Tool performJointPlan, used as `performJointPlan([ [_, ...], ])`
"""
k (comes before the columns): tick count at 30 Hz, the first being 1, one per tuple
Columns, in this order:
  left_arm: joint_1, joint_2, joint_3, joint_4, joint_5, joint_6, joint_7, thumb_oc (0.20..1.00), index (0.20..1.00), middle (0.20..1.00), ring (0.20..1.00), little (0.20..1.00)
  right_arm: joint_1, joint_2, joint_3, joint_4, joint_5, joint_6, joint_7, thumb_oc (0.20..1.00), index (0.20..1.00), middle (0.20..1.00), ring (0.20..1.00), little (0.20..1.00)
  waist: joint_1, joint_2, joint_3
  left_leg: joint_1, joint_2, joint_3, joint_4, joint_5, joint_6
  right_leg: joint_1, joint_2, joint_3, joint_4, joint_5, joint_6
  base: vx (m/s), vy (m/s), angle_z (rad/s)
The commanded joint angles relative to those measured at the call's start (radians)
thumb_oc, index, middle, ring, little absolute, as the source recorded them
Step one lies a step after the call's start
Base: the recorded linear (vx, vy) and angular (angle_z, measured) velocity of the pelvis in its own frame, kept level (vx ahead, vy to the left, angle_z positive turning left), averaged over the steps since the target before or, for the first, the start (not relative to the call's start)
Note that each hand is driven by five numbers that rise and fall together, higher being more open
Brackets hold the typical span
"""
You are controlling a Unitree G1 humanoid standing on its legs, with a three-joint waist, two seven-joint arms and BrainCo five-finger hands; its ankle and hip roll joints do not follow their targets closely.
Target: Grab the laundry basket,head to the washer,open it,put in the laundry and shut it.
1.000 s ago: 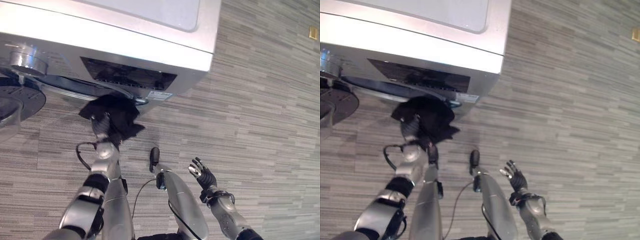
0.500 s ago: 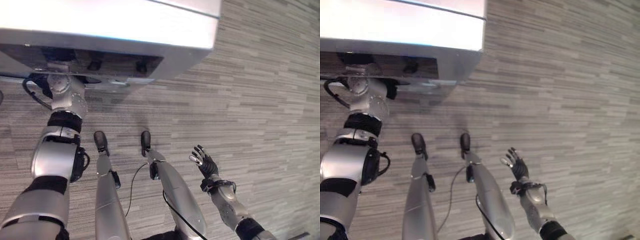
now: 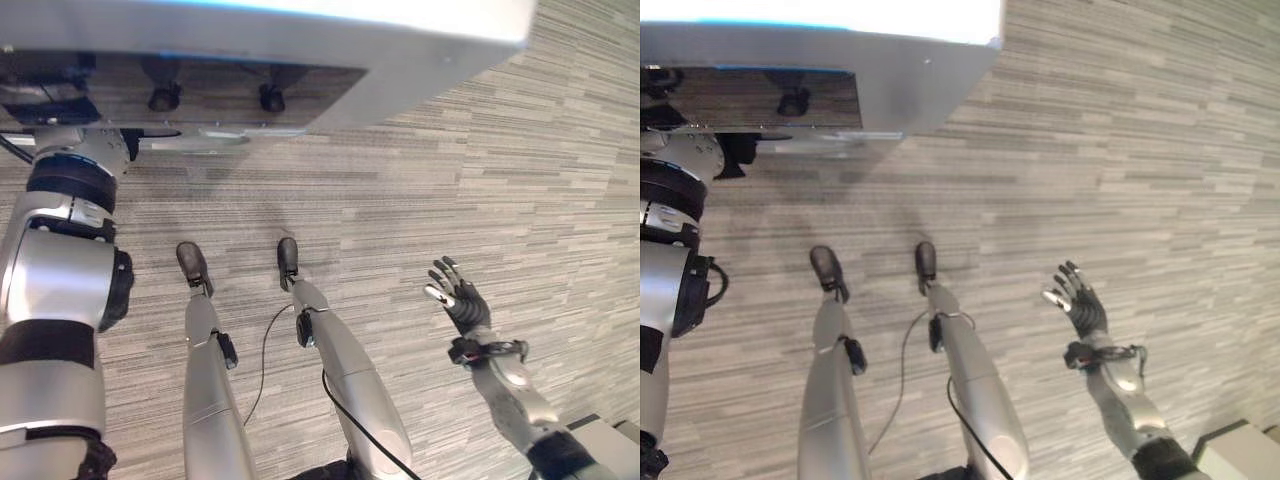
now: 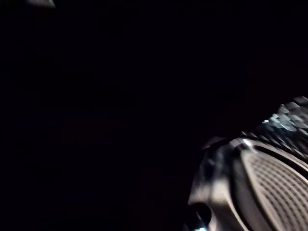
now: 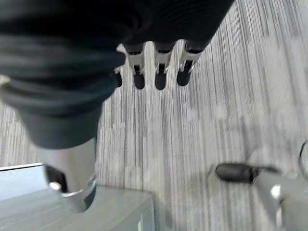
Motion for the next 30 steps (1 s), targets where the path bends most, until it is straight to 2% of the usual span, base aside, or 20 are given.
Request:
performJointPlan([
  [1,-0.418,0.016,0.006,-0.376,0.114,-0.237,0.057,0.200,0.200,0.200,0.200,0.200,0.091,-0.039,-0.042,0.003,0.039,0.007,0.035,1.000,1.000,1.000,1.000,1.000,-0.011,-0.059,-0.048,0.070,0.007,0.008,0.163,-0.275,-0.014,0.205,-0.034,0.013,-0.159,-0.031,0.113,0.02,0.000,0.05],
  [2,-0.403,0.012,0.013,-0.393,0.130,-0.235,0.074,0.200,0.200,0.200,0.200,0.200,0.096,-0.040,-0.044,0.003,0.039,0.006,0.037,1.000,1.000,1.000,1.000,1.000,-0.009,-0.057,-0.053,0.069,0.008,0.008,0.165,-0.276,-0.013,0.204,-0.034,0.014,-0.160,-0.031,0.113,0.02,0.000,0.05],
  [4,-0.355,-0.059,0.030,-0.506,0.099,-0.300,0.028,0.200,0.200,0.200,0.200,0.200,0.104,-0.060,-0.035,0.002,0.048,0.014,0.050,1.000,1.000,1.000,1.000,1.000,-0.010,-0.064,-0.057,0.061,0.004,0.010,0.168,-0.279,-0.015,0.200,-0.034,0.015,-0.164,-0.025,0.113,0.00,-0.008,0.05],
  [6,-0.316,-0.078,0.048,-0.543,0.061,-0.319,-0.015,0.200,0.200,0.200,0.200,0.200,0.110,-0.064,-0.029,0.000,0.045,0.021,0.055,1.000,1.000,1.000,1.000,1.000,-0.010,-0.065,-0.061,0.061,0.003,0.011,0.169,-0.280,-0.016,0.198,-0.034,0.017,-0.165,-0.025,0.113,0.00,0.000,0.05],
  [8,-0.269,-0.130,0.081,-0.527,-0.021,-0.314,-0.050,0.200,0.200,0.200,0.200,0.200,0.094,-0.073,0.000,-0.013,0.043,0.033,0.062,1.000,1.000,1.000,1.000,1.000,-0.011,-0.065,-0.057,0.061,0.003,0.013,0.170,-0.284,-0.016,0.192,-0.032,0.019,-0.165,-0.025,0.108,0.00,0.009,0.02],
  [9,-0.268,-0.129,0.082,-0.525,-0.030,-0.314,-0.058,0.200,0.200,0.200,0.200,0.200,0.095,-0.074,0.000,-0.013,0.042,0.034,0.061,1.000,1.000,1.000,1.000,1.000,-0.010,-0.064,-0.058,0.061,0.004,0.013,0.170,-0.284,-0.016,0.191,-0.031,0.019,-0.165,-0.025,0.107,0.00,0.000,0.00],
  [10,-0.284,-0.152,0.044,-0.392,-0.147,-0.238,-0.126,0.479,0.479,0.479,0.479,0.479,0.078,-0.087,0.015,-0.027,0.044,0.050,0.060,1.000,1.000,1.000,1.000,1.000,-0.011,-0.056,-0.056,0.059,0.001,0.015,0.168,-0.280,-0.014,0.187,-0.031,0.020,-0.165,-0.021,0.106,0.00,0.000,0.00],
  [11,-0.302,-0.133,-0.003,-0.300,-0.153,-0.170,-0.151,0.721,0.721,0.721,0.721,0.721,0.075,-0.100,0.008,-0.030,0.044,0.057,0.059,1.000,1.000,1.000,1.000,1.000,-0.009,-0.045,-0.055,0.058,-0.002,0.017,0.168,-0.277,-0.013,0.187,-0.032,0.020,-0.165,-0.019,0.106,-0.02,0.059,-0.03],
  [12,-0.399,-0.043,-0.159,-0.042,-0.042,0.029,-0.274,1.000,1.000,1.000,1.000,1.000,0.076,-0.122,-0.020,-0.046,0.037,0.072,0.075,1.000,1.000,1.000,1.000,1.000,0.001,-0.024,-0.040,0.062,-0.005,0.023,0.165,-0.268,-0.008,0.189,-0.036,0.021,-0.165,-0.016,0.107,-0.02,0.071,-0.06],
  [14,-0.423,0.020,-0.264,0.151,0.149,0.187,-0.372,1.000,1.000,1.000,1.000,1.000,0.067,-0.137,-0.047,-0.037,0.023,0.097,0.093,1.000,1.000,1.000,1.000,1.000,0.012,0.000,-0.034,0.063,-0.008,0.026,0.164,-0.258,-0.004,0.189,-0.039,0.023,-0.158,-0.014,0.106,-0.03,0.074,-0.24],
  [15,-0.441,0.038,-0.314,0.215,0.271,0.225,-0.399,1.000,1.000,1.000,1.000,1.000,0.058,-0.136,-0.056,-0.021,0.010,0.110,0.099,1.000,1.000,1.000,1.000,1.000,0.014,0.007,-0.032,0.063,-0.008,0.028,0.165,-0.255,-0.002,0.187,-0.042,0.025,-0.154,-0.012,0.106,-0.05,0.068,-0.33],
  [16,-0.460,0.057,-0.384,0.268,0.472,0.263,-0.406,1.000,1.000,1.000,1.000,1.000,0.051,-0.131,-0.059,-0.003,0.002,0.122,0.111,1.000,1.000,1.000,1.000,1.000,0.012,0.012,-0.032,0.062,-0.007,0.032,0.166,-0.251,-0.001,0.186,-0.043,0.027,-0.151,-0.009,0.106,-0.04,0.058,-0.30],
  [17,-0.475,0.072,-0.443,0.305,0.615,0.282,-0.380,1.000,1.000,1.000,1.000,1.000,0.046,-0.131,-0.066,0.006,-0.004,0.125,0.124,1.000,1.000,1.000,1.000,1.000,0.010,0.011,-0.032,0.061,-0.006,0.035,0.168,-0.250,-0.001,0.181,-0.044,0.029,-0.148,-0.006,0.107,-0.03,0.038,-0.19],
  [18,-0.478,0.071,-0.445,0.307,0.618,0.283,-0.380,1.000,1.000,1.000,1.000,1.000,0.044,-0.129,-0.065,0.007,-0.004,0.125,0.124,1.000,1.000,1.000,1.000,1.000,0.010,0.009,-0.032,0.061,-0.006,0.035,0.168,-0.250,-0.001,0.181,-0.044,0.030,-0.147,-0.007,0.107,-0.03,0.024,-0.14],
  [20,-0.475,0.072,-0.549,0.356,0.901,0.336,-0.346,1.000,1.000,1.000,1.000,1.000,0.037,-0.134,-0.068,0.014,-0.010,0.123,0.145,1.000,1.000,1.000,1.000,1.000,-0.001,0.001,-0.039,0.056,0.002,0.038,0.169,-0.246,-0.002,0.171,-0.045,0.030,-0.144,-0.002,0.107,-0.04,0.022,-0.02],
  [21,-0.458,0.047,-0.644,0.355,1.148,0.372,-0.350,1.000,1.000,1.000,1.000,1.000,0.036,-0.149,-0.072,0.003,-0.017,0.113,0.152,1.000,1.000,1.000,1.000,1.000,-0.013,-0.010,-0.044,0.055,0.008,0.040,0.167,-0.244,-0.003,0.166,-0.043,0.031,-0.143,0.002,0.107,-0.05,0.014,0.05],
  [22,-0.437,0.039,-0.687,0.354,1.253,0.392,-0.366,1.000,1.000,1.000,1.000,1.000,0.041,-0.159,-0.080,-0.012,-0.019,0.109,0.156,1.000,1.000,1.000,1.000,1.000,-0.020,-0.017,-0.046,0.055,0.012,0.040,0.167,-0.245,-0.003,0.165,-0.043,0.033,-0.144,0.002,0.107,-0.04,0.003,0.06],
  [26,-0.372,0.006,-0.776,0.306,1.462,0.399,-0.461,1.000,1.000,1.000,1.000,1.000,0.029,-0.185,-0.087,-0.011,-0.026,0.107,0.160,1.000,1.000,1.000,1.000,1.000,-0.022,-0.017,-0.046,0.052,0.015,0.035,0.167,-0.248,-0.002,0.166,-0.042,0.035,-0.146,0.001,0.109,0.00,0.000,0.00],
  [28,-0.344,-0.002,-0.787,0.253,1.483,0.395,-0.497,1.000,1.000,1.000,1.000,1.000,0.023,-0.192,-0.079,0.002,-0.037,0.122,0.167,1.000,1.000,1.000,1.000,1.000,-0.016,-0.011,-0.043,0.053,0.015,0.034,0.168,-0.249,-0.001,0.168,-0.042,0.034,-0.145,-0.001,0.110,0.00,0.000,0.00],
  [30,-0.315,0.003,-0.760,0.161,1.482,0.392,-0.476,1.000,1.000,1.000,1.000,1.000,0.028,-0.184,-0.074,0.008,-0.036,0.125,0.179,1.000,1.000,1.000,1.000,1.000,-0.004,-0.006,-0.034,0.055,0.015,0.029,0.166,-0.246,0.000,0.170,-0.045,0.030,-0.144,-0.003,0.111,-0.01,-0.015,0.02],
])
